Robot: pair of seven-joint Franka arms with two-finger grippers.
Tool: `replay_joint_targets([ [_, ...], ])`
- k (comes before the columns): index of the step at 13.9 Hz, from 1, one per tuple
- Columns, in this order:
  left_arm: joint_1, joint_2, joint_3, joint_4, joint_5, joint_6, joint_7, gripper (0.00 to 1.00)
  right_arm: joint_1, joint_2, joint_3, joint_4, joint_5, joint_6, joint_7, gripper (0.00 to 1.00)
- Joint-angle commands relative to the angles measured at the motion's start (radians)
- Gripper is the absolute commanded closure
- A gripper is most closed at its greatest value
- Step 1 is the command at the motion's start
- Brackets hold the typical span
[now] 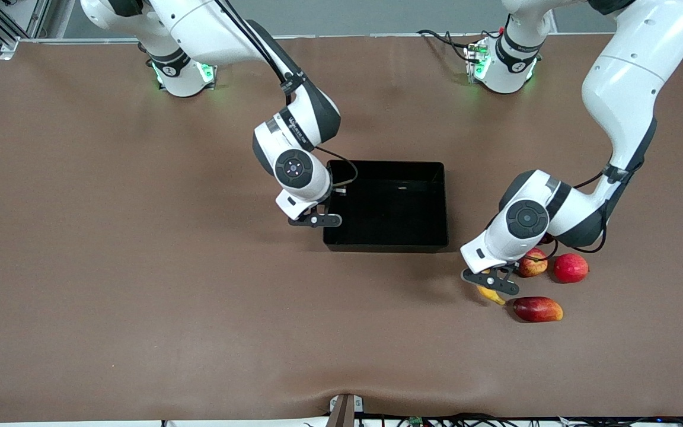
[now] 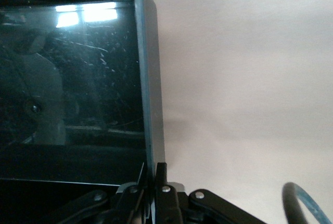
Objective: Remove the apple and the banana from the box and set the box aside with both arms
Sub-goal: 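Lower the banana beside the fruits while the right gripper holds the box, then drag the box with the right gripper while the left gripper releases banana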
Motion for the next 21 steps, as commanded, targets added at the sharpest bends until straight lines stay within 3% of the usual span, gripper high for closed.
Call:
replay_joint_targets([
  [1,-0.003,0.037,0.017,0.01,0.031,0.072,-0.042,1.0,-0.084,-0.081,-0.006,-0.006,0.005,-0.119,-0.002,1.0],
  [4,-0.01,0.045,0.045,0.01,0.031,0.075,-0.045,1.0,-0.2,-0.134,-0.008,-0.011,0.003,-0.234,-0.139,1.0],
  [5,-0.009,0.046,0.046,0.01,0.031,0.075,-0.051,0.46,-0.24,-0.15,-0.008,-0.025,-0.003,-0.263,-0.17,1.0],
  [6,-0.003,0.039,0.046,0.006,0.031,0.075,-0.06,0.0,-0.272,-0.17,-0.011,-0.054,-0.007,-0.265,-0.202,1.0],
  [8,-0.002,-0.003,0.037,0.004,0.027,0.057,-0.106,0.0,-0.384,-0.21,-0.009,-0.106,-0.012,-0.266,-0.375,1.0],
  [12,0.004,-0.128,-0.041,0.042,-0.027,-0.148,-0.118,0.0,-0.616,-0.213,-0.009,-0.151,-0.021,-0.259,-0.675,1.0],
  [14,0.004,-0.22,-0.05,0.055,-0.086,-0.222,-0.117,0.0,-0.678,-0.211,-0.011,-0.152,-0.055,-0.259,-0.753,1.0],
  [17,0.008,-0.326,-0.049,0.133,-0.192,-0.379,-0.114,0.0,-0.828,-0.19,-0.008,-0.154,-0.096,-0.228,-0.94,1.0],
  [21,0.04,-0.464,-0.05,0.242,-0.304,-0.634,-0.105,0.0,-0.954,-0.179,-0.009,-0.198,-0.112,-0.171,-1.035,1.0],
])
